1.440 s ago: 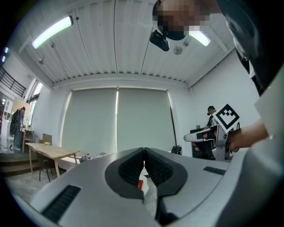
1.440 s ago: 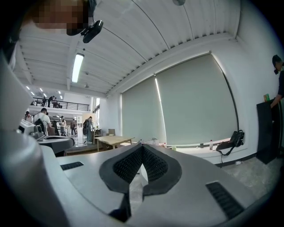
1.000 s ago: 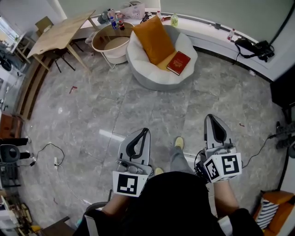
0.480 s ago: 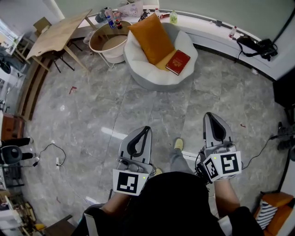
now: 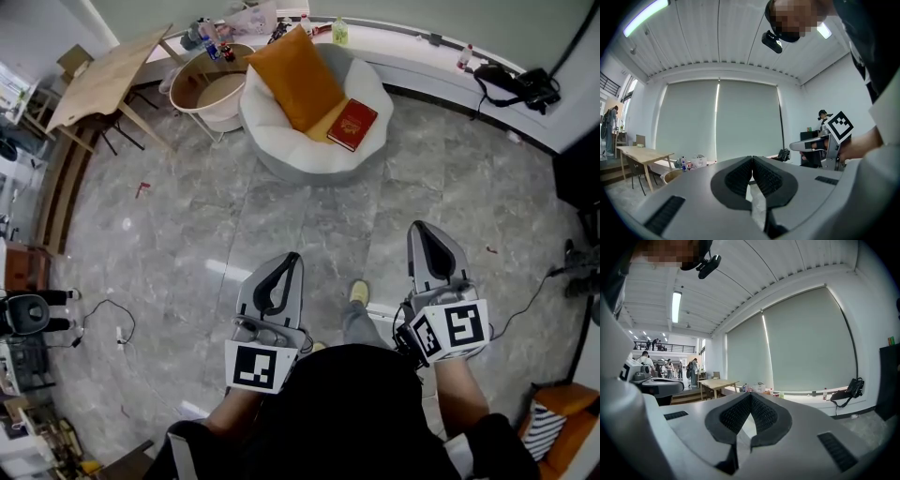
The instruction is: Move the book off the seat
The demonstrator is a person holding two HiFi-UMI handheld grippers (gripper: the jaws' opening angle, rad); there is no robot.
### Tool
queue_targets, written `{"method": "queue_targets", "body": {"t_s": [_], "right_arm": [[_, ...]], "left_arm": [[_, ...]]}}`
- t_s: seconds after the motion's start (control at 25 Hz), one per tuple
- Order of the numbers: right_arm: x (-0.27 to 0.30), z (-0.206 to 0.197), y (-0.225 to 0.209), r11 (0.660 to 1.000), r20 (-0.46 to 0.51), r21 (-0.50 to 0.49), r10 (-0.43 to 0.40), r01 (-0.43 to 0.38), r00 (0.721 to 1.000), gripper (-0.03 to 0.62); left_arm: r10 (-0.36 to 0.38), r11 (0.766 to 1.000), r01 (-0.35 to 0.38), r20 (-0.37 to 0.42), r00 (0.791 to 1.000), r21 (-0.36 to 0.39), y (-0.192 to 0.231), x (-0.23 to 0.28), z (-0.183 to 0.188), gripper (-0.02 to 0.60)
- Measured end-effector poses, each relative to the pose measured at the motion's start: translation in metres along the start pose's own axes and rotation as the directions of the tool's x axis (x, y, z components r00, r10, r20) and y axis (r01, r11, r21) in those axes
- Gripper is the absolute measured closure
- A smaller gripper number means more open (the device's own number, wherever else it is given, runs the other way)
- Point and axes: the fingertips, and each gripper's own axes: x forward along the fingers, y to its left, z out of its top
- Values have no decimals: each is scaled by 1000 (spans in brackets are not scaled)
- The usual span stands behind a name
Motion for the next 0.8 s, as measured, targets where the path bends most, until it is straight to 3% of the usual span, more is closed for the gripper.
{"method": "queue_targets", "body": {"t_s": [0.8], "right_arm": [[30, 5, -53, 1000, 0, -3, 26, -26, 1000, 583]], "left_arm": [[22, 1000, -22, -12, 1000, 9, -15, 53, 4, 568]]}}
